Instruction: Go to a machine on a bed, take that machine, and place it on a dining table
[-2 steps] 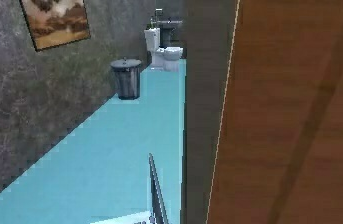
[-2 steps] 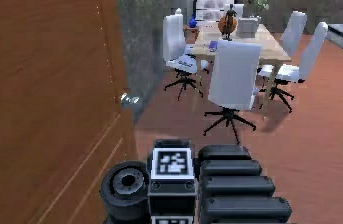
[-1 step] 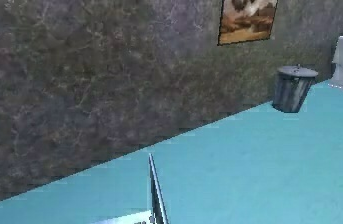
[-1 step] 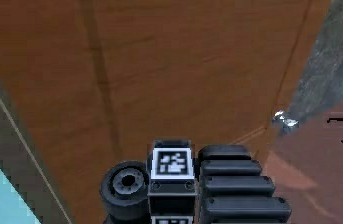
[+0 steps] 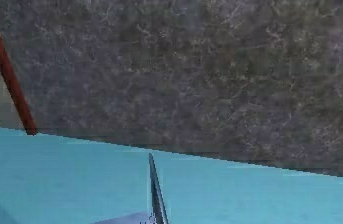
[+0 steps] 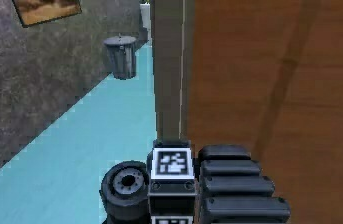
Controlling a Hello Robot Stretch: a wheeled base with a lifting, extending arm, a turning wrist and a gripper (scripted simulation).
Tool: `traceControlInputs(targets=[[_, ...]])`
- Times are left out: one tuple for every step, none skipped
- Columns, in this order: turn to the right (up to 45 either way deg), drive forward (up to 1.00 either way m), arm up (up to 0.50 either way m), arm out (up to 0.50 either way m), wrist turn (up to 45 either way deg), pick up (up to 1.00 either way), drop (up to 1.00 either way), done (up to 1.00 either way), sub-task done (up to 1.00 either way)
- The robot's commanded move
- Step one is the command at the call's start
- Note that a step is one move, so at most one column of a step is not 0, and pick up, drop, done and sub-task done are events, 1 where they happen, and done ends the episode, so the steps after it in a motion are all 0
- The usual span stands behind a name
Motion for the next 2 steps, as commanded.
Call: traceControlInputs(targets=[[-45.0,0.0,0.0,0.0,0.0,0.0,0.0,0.0,0.0],[-24.0,0.0,0.0,0.0,0.0,0.0,0.0,0.0,0.0]])
